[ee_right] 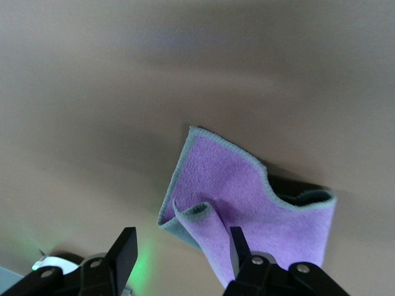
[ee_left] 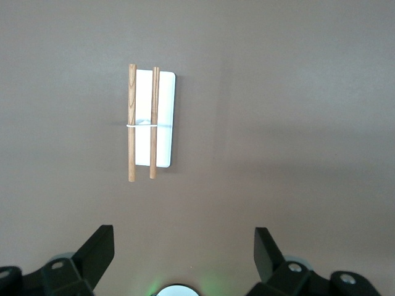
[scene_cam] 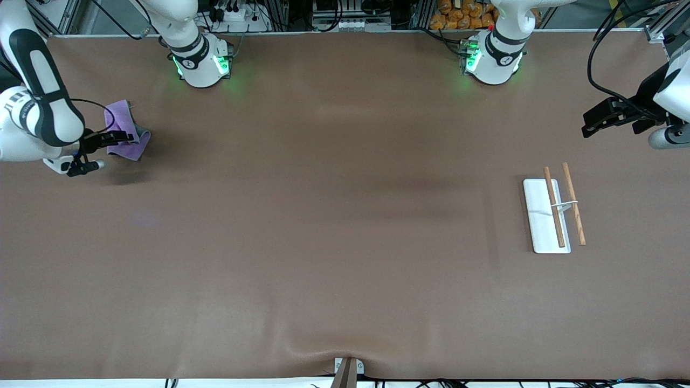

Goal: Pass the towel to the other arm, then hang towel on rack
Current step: 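Close the right gripper on the purple towel's corner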

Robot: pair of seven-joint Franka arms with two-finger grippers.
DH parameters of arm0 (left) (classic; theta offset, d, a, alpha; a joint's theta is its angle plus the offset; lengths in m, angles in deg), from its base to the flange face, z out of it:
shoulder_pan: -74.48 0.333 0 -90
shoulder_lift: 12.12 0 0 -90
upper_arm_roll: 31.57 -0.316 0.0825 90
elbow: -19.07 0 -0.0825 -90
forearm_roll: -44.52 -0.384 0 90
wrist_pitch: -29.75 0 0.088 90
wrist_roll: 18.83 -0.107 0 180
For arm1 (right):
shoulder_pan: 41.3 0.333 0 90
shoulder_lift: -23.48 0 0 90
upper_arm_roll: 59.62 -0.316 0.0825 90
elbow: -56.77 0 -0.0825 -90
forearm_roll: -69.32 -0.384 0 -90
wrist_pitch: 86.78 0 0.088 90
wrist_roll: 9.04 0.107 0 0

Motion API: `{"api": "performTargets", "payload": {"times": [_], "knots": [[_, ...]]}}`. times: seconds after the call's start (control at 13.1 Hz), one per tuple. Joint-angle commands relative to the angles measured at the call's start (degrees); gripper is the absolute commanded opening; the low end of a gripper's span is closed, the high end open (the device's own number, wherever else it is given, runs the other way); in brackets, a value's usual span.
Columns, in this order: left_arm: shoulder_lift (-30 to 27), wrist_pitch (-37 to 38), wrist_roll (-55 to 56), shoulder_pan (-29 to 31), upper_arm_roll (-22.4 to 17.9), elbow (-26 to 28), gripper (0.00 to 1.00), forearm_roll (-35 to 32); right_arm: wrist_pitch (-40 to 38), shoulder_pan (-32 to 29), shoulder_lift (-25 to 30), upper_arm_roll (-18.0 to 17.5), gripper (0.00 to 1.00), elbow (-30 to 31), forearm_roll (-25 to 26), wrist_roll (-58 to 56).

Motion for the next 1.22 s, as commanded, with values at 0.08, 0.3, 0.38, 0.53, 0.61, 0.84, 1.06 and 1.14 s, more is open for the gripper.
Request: {"api": "performTargets", "payload": {"times": [0.08, 0.3, 0.38, 0.53, 0.61, 0.84, 1.06, 1.14], "knots": [[-0.31, 0.86, -0.2, 0.06, 0.15, -0.25, 1.0, -0.93, 2.27, -2.57, 1.84, -0.95, 0.46, 3.29, 1.14, -2.27], [-0.31, 0.86, -0.2, 0.06, 0.15, 0.01, 1.0, -0.93, 3.75, -4.42, 1.4, -0.95, 0.41, 3.37, 1.14, -4.57], [-0.31, 0.86, -0.2, 0.06, 0.15, -0.08, 1.0, -0.93, 4.2, -4.42, 1.22, -0.95, 0.41, 3.46, 1.14, -4.57], [-0.31, 0.86, -0.2, 0.06, 0.15, 0.01, 1.0, -0.93, 4.81, -4.42, 0.87, -0.95, 0.4, 3.46, 1.14, -4.57], [-0.31, 0.86, -0.2, 0.06, 0.15, 0.01, 1.0, -0.93, 4.82, -4.42, 0.78, -0.95, 0.4, 3.55, 1.14, -4.57], [-0.31, 0.86, -0.2, 0.06, 0.15, 0.1, 1.0, -0.93, 7.18, -4.51, 0.78, -0.95, 0.4, 5.48, 1.14, -4.48], [-0.31, 0.77, -0.2, 0.06, 0.15, 0.1, 1.0, -0.85, 7.89, -5.04, 0.43, -1.04, 0.08, 5.92, 1.14, -4.57], [-0.31, 0.77, -0.2, 0.06, 0.15, 0.1, 1.0, -0.85, 7.98, -5.04, 0.43, -1.04, 0.0, 5.92, 1.14, -4.57]]}}
